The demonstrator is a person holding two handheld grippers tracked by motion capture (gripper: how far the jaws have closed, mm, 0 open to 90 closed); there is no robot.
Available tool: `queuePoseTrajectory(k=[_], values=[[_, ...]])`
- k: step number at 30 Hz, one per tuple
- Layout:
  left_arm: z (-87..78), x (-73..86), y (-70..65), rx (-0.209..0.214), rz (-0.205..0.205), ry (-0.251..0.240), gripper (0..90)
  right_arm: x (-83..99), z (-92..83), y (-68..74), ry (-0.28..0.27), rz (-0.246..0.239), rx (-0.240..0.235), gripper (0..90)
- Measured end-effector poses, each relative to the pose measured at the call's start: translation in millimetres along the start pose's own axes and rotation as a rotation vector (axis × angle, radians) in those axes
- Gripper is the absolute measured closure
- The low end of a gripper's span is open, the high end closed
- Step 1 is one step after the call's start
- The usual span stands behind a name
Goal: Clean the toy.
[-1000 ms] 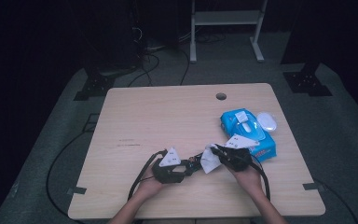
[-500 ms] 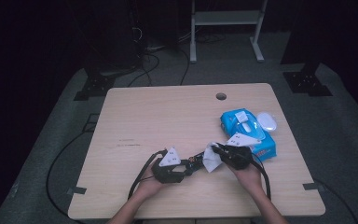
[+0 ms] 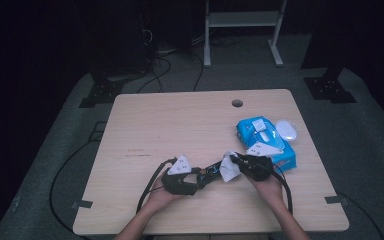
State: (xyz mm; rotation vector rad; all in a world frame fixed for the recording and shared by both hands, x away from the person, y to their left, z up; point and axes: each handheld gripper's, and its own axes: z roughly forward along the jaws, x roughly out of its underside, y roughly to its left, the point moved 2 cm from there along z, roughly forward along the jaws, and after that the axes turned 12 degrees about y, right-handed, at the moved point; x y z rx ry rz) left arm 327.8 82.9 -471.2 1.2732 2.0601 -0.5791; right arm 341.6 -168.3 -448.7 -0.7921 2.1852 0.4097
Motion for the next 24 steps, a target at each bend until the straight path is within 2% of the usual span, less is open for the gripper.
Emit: queuePoseTrajectory(k=[2,3,4,6,9,12,15,16,20,22,24], values=[[0.6,1.7,0.1,-0.006,0.009,0.011,48.1,-0.4,0.7,5.4,0.006,-0.005,-0.049,81.2],[0.7,2.6,-0.4,0.004,0.02,0.014,51.6,-1.0,1.0,8.9,0.009,-0.023,-0.053,81.2],[0.3,3.2,-1.4,-0.004,0.038,0.015,55.5,-2.4,1.0,11.3,0.017,-0.045,-0.047,81.2],[-1.1,3.2,-2.7,0.0,0.06,0.023,56.7,-4.6,0.5,10.9,0.029,-0.059,-0.038,81.6],[-2.5,3.5,-4.6,-0.009,0.086,0.031,56.8,-1.0,0.5,-0.2,0.055,-0.027,0.017,81.6],[-2.1,3.6,-3.7,-0.003,0.086,0.025,56.9,2.5,-1.2,-7.0,0.041,0.011,0.005,81.6],[-1.1,3.4,-3.3,0.005,0.079,0.02,57.1,-4.0,-4.2,2.7,0.009,-0.014,-0.018,81.6],[-0.7,3.3,-3.4,0.005,0.08,0.018,57.1,-7.3,-4.1,9.9,-0.004,-0.031,-0.036,81.6],[-0.5,3.4,-3.0,0.007,0.08,0.016,57.1,-11.1,3.2,30.3,0.016,-0.101,-0.102,81.4],[-0.9,3.6,-2.9,0.005,0.082,0.019,57.0,-10.3,5.6,32.0,0.025,-0.133,-0.076,81.5],[-1.5,4.0,-3.0,0.002,0.086,0.023,56.7,-9.3,3.3,24.2,0.026,-0.113,-0.042,81.5]])
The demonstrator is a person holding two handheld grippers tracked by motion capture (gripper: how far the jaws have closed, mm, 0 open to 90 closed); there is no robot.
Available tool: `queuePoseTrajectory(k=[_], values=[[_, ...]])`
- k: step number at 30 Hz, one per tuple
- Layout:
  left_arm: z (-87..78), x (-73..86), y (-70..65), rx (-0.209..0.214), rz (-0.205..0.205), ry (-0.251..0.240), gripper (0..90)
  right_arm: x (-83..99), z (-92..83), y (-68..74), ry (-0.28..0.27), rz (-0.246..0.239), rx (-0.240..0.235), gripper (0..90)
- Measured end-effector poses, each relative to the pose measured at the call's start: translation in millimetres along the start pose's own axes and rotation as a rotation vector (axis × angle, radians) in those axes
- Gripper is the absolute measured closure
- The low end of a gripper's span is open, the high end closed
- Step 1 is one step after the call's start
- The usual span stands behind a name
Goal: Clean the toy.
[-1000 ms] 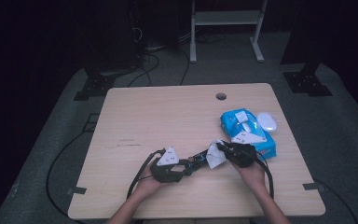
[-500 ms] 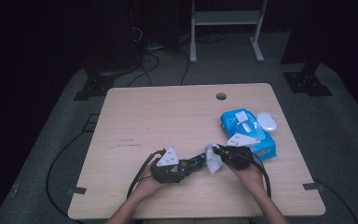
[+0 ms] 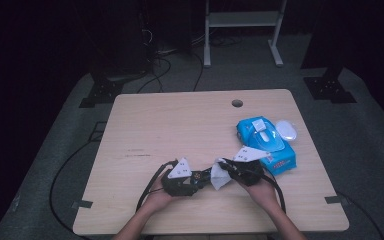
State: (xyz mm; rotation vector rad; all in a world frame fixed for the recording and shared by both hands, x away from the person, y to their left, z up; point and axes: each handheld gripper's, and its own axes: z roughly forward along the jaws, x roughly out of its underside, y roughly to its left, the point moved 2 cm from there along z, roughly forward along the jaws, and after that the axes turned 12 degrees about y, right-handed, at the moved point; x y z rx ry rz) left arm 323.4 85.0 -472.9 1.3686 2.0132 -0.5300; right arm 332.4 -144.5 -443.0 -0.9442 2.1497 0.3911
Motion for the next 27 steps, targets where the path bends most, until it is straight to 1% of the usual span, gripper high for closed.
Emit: queuePoseTrajectory(k=[1,2,3,5,8,10,13,17,19,20,21,22,24,25,26,27], values=[[-0.3,0.2,0.4,0.0,0.004,0.003,56.6,2.0,-1.8,-5.5,-0.005,0.023,0.004,81.5],[-0.1,0.1,0.6,0.002,0.005,0.003,56.6,4.1,-3.0,-10.4,0.001,0.053,0.005,81.5],[0.1,-0.2,0.7,0.003,0.004,0.003,56.6,6.2,-3.8,-13.7,0.001,0.067,0.006,81.5],[0.8,-0.4,0.8,0.005,-0.002,-0.003,56.7,7.8,-4.5,-14.9,-0.002,0.081,0.001,81.6],[1.7,-0.7,0.9,0.007,-0.004,-0.005,56.6,4.6,-2.5,-8.4,0.0,0.063,0.009,81.6],[1.8,-0.5,1.0,0.003,-0.003,-0.004,56.3,0.2,0.7,0.8,-0.002,0.035,0.008,81.6],[2.0,-0.3,0.9,-0.002,-0.01,-0.005,56.4,-5.0,4.8,12.8,-0.004,0.003,-0.013,81.6],[2.9,-0.8,0.4,-0.003,-0.003,-0.005,56.4,-14.5,14.2,34.2,-0.006,-0.026,-0.078,81.6],[3.0,-1.4,0.5,-0.004,0.001,-0.002,56.4,-18.6,19.2,44.8,-0.006,-0.053,-0.107,81.5],[2.9,-1.2,0.6,-0.004,-0.001,-0.001,56.4,-19.7,20.8,48.6,-0.007,-0.074,-0.109,81.5],[2.4,-0.8,1.0,-0.002,-0.003,0.002,56.4,-20.3,21.3,50.1,-0.003,-0.094,-0.091,81.5],[2.5,-0.3,1.3,0.002,-0.007,-0.003,56.4,-20.3,21.3,48.1,-0.002,-0.102,-0.081,81.5],[2.1,0.2,1.8,0.003,-0.005,-0.004,56.4,-17.5,18.9,38.0,0.002,-0.067,-0.059,81.5],[2.1,0.1,1.8,0.003,-0.003,-0.003,56.4,-15.0,16.3,32.1,0.001,-0.05,-0.039,81.6],[2.1,-0.1,1.9,0.003,0.0,-0.002,56.4,-12.0,13.2,25.9,-0.003,-0.041,-0.026,81.6],[2.0,-0.1,1.9,0.003,0.0,-0.001,56.4,-8.7,9.8,19.8,-0.005,-0.034,-0.003,81.6]])
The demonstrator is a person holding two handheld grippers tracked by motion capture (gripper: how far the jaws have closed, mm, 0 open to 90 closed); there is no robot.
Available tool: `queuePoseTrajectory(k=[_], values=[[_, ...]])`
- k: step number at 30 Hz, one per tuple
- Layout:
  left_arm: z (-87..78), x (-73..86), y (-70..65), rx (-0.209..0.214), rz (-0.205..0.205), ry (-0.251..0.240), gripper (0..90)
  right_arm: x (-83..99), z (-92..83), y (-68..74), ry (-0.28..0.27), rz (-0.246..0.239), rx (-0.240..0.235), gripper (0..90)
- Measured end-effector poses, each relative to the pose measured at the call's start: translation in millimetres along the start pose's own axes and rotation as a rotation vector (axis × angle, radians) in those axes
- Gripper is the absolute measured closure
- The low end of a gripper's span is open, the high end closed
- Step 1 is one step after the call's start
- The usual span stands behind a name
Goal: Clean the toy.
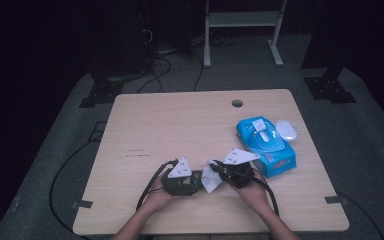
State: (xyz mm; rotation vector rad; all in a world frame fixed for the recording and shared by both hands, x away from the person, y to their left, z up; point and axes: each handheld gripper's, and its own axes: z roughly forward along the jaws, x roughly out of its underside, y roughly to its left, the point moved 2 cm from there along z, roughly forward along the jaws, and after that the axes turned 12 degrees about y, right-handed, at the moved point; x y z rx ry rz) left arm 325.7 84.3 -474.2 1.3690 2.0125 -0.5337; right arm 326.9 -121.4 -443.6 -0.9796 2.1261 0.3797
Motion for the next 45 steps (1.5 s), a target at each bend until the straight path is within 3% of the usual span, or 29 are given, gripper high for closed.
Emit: queuePoseTrajectory(k=[3,7,11,13,14,16,18,22,25,26,28,31,33,45], values=[[-0.4,-0.1,-0.6,-0.005,0.004,0.003,56.4,9.5,-8.7,-17.1,-0.009,0.051,0.024,81.5],[0.1,-0.6,-0.5,-0.006,0.006,0.003,56.4,12.7,-11.6,-24.6,-0.002,0.057,0.092,81.6],[1.1,-0.5,0.0,-0.002,-0.001,-0.002,56.2,10.4,-8.2,-18.9,-0.01,0.064,0.064,81.5],[1.5,-0.6,0.3,0.0,0.0,-0.002,56.1,6.7,-4.4,-10.9,-0.022,0.05,0.006,81.5],[1.4,-0.6,0.6,0.002,0.0,0.0,56.1,5.1,-2.3,-6.9,-0.026,0.025,-0.001,81.4],[1.0,0.1,1.2,0.004,-0.008,-0.001,56.1,2.4,0.1,-1.5,-0.016,0.0,0.012,81.5],[0.4,0.1,0.8,0.001,-0.005,-0.002,56.3,2.5,-1.2,-6.7,-0.01,0.001,0.027,81.6],[0.0,0.0,1.4,0.002,0.002,0.003,56.3,12.7,-9.8,-30.3,0.006,0.079,0.08,81.6],[0.2,-0.3,1.9,0.003,0.002,0.007,56.3,18.8,-10.2,-37.0,0.01,0.126,0.075,81.6],[0.2,-0.3,2.0,0.0,0.001,0.009,56.3,17.6,-8.3,-34.4,0.011,0.117,0.074,81.6],[-0.1,0.0,3.0,-0.006,-0.002,0.01,55.7,12.2,-4.9,-25.8,0.018,0.072,0.121,81.7],[0.3,0.6,4.5,-0.002,-0.015,0.001,56.0,5.0,-4.7,-18.1,0.001,0.053,0.092,81.6],[1.2,0.2,3.9,-0.001,-0.014,-0.002,56.2,1.8,-4.4,-13.1,0.007,0.022,0.102,81.6],[2.8,-0.5,4.3,0.005,-0.016,-0.003,56.3,-13.1,11.8,19.4,-0.004,-0.01,-0.035,81.6]])
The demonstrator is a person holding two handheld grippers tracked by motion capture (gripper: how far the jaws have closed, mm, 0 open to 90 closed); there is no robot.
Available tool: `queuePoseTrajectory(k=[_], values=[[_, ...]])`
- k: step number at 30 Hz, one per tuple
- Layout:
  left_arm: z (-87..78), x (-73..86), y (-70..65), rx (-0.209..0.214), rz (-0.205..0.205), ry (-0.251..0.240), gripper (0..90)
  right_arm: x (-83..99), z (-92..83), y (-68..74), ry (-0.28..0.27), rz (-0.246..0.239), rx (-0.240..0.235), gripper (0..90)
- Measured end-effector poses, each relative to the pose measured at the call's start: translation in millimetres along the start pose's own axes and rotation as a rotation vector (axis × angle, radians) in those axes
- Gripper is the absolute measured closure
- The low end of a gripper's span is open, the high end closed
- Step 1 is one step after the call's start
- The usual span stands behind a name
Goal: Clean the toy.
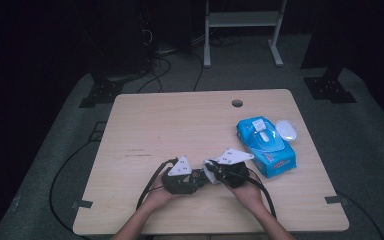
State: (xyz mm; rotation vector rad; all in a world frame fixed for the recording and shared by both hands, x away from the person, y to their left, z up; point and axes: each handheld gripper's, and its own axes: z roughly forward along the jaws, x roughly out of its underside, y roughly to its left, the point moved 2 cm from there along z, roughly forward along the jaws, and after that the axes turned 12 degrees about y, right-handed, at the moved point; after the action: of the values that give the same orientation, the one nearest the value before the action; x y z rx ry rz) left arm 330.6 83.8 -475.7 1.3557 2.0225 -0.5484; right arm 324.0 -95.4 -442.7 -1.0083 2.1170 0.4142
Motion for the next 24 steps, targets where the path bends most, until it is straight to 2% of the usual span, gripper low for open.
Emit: queuePoseTrajectory(k=[2,4,5,7,9,10,14,15,17,18,20,23,24], values=[[0.1,0.2,0.3,0.001,-0.004,0.0,56.3,-2.7,4.5,10.0,0.001,-0.018,-0.026,81.6],[0.1,0.2,-0.1,0.002,-0.004,-0.002,56.3,-6.2,7.2,17.5,-0.003,-0.012,-0.083,81.6],[0.1,0.2,0.1,0.002,-0.003,-0.001,56.3,-7.3,8.2,20.6,-0.005,-0.015,-0.096,81.6],[0.6,0.7,1.0,0.008,-0.004,-0.009,56.3,-7.9,8.7,22.8,-0.002,-0.04,-0.082,81.5],[0.2,0.8,1.2,0.007,-0.003,-0.006,56.3,-6.8,7.3,18.0,0.003,-0.037,-0.068,81.5],[0.0,0.8,1.2,0.006,0.0,-0.004,56.3,-5.2,5.6,13.0,0.006,-0.036,-0.044,81.5],[-0.3,1.3,3.6,0.001,0.002,-0.007,56.3,7.3,-7.1,-20.0,0.006,0.041,0.044,81.6],[-0.2,1.4,5.6,0.0,0.0,-0.011,56.3,11.1,-10.2,-28.2,0.006,0.065,0.051,81.6],[0.6,0.2,11.1,-0.01,-0.015,-0.004,55.4,17.8,-14.6,-40.2,-0.008,0.115,0.035,81.6],[0.6,-0.7,13.9,-0.021,-0.018,0.002,54.7,19.9,-15.5,-43.2,-0.014,0.123,0.037,81.6],[0.4,-0.8,17.3,-0.018,-0.026,0.005,54.1,20.4,-16.3,-44.8,-0.01,0.117,0.057,81.6],[-2.2,-0.7,18.0,-0.021,-0.032,0.007,53.2,20.6,-15.8,-43.8,-0.014,0.111,0.06,81.6],[-4.0,-1.3,18.8,-0.007,-0.046,-0.008,51.6,20.8,-16.0,-43.6,-0.012,0.11,0.059,81.6]])
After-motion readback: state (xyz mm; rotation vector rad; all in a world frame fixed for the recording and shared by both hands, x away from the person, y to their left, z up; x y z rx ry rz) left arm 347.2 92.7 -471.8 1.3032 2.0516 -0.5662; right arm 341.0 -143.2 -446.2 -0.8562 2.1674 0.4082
